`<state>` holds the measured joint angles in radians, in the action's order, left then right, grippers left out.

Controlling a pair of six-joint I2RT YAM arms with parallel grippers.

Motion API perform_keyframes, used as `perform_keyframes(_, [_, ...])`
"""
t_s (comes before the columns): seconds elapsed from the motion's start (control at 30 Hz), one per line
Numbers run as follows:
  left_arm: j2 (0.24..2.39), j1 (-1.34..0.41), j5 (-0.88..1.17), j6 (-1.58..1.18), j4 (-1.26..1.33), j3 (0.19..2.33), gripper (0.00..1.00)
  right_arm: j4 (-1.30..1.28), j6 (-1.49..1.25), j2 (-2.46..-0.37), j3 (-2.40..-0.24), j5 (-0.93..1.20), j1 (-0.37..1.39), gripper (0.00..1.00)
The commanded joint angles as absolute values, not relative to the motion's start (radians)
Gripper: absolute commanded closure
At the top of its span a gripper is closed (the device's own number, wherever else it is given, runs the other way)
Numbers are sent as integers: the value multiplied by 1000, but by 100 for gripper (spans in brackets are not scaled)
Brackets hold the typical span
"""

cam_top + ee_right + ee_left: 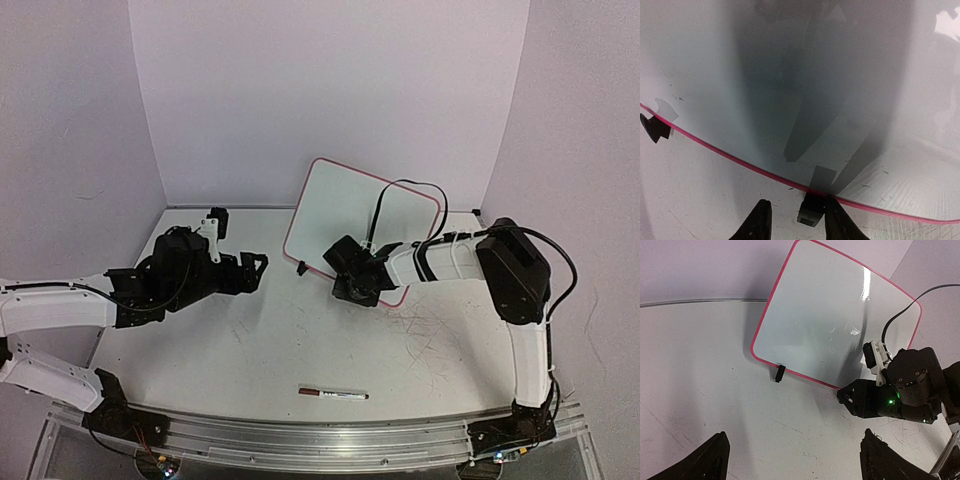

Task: Write a sentence on the whiteboard
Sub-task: Move the whiteboard to the center of the board.

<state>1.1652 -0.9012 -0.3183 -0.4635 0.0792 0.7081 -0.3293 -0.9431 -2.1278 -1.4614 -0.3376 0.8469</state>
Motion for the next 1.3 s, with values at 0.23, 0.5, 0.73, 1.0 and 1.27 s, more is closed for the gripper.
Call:
perform_keyframes(0.23, [1163,-897,-325,-442,100,716,8,-348,-876,-2125,-1434,-434,840,75])
perform_keyframes(0.5, [1224,-897,-310,-446,106,760,8,-331,-821,-2088,-1371,-413,840,91])
perform_keyframes(0.73, [1241,-897,-292,-457,121,769,8,-277,-763,-1972,-1217,-353,840,96])
perform_keyframes(1.0, [1272,-897,-271,-471,142,770,8,-114,-548,-1792,-939,-270,794,92])
perform_keyframes(1.27, [1304,-897,-258,-479,149,777,9,193,-207,-1654,-742,-80,777,94])
